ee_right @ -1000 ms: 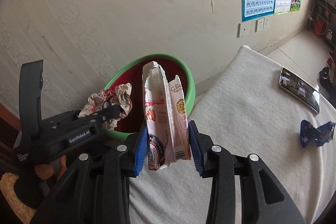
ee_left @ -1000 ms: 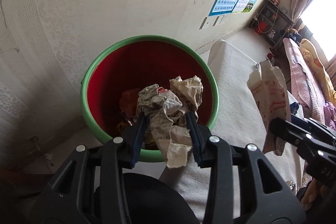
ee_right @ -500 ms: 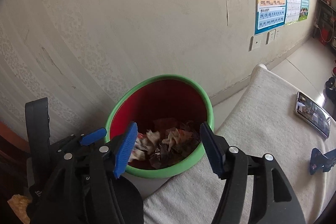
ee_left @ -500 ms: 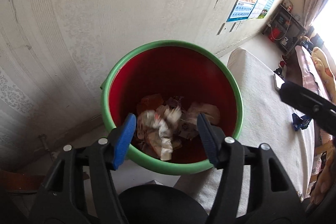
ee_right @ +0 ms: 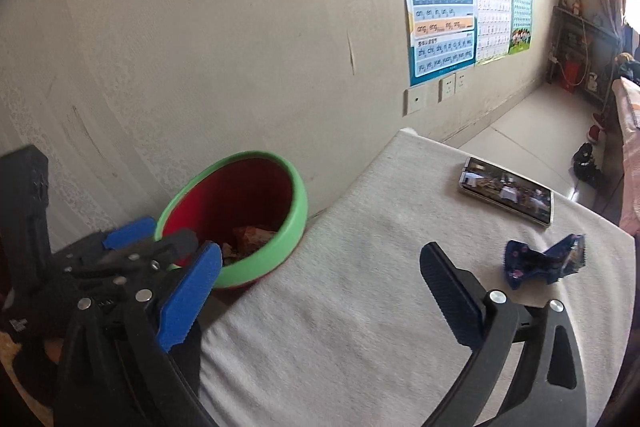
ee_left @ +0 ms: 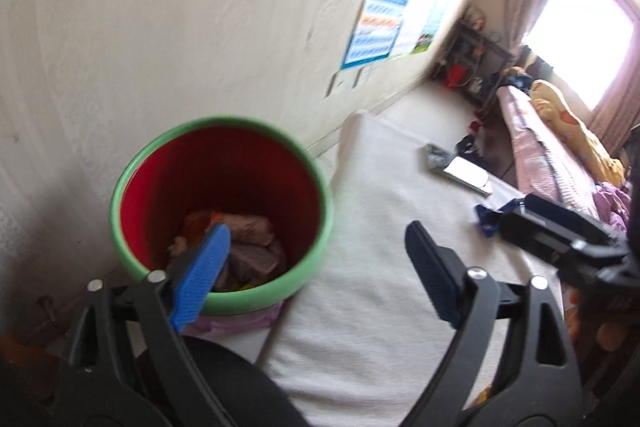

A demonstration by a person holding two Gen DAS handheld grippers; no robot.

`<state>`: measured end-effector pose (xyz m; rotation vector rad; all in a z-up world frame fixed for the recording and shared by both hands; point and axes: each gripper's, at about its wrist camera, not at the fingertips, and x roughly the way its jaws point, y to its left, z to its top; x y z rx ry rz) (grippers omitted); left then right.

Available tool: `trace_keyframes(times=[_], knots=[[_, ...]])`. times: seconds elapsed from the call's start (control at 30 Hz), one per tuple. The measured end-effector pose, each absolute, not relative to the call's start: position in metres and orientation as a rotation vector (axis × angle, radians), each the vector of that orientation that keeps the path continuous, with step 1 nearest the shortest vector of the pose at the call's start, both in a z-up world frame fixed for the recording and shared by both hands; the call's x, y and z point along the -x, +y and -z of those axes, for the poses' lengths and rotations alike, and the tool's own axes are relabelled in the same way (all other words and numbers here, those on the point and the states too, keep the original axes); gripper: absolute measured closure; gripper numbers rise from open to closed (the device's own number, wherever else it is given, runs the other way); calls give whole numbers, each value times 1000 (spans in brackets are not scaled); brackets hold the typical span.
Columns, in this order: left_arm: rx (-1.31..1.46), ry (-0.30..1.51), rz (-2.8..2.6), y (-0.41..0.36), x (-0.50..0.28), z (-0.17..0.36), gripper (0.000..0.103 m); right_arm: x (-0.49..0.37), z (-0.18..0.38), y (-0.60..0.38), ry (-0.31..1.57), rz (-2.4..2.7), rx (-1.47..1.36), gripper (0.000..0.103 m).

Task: Collect trash
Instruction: 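Move both open tools back over the table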

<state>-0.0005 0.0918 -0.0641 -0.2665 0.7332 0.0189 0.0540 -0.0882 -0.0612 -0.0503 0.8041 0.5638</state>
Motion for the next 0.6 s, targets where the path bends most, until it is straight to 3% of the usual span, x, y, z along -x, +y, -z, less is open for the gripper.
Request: trace_keyframes(times=[0.07, 0.3, 0.6], knots=[[235, 695, 4, 73, 5, 57, 6, -45, 64, -108, 810, -538, 64, 7], [123, 790, 186, 10, 6, 56, 6, -13, 67, -189, 821, -438, 85, 7], [37, 950, 343, -49, 20, 90, 6, 15, 111, -260, 1087, -320, 41, 7]])
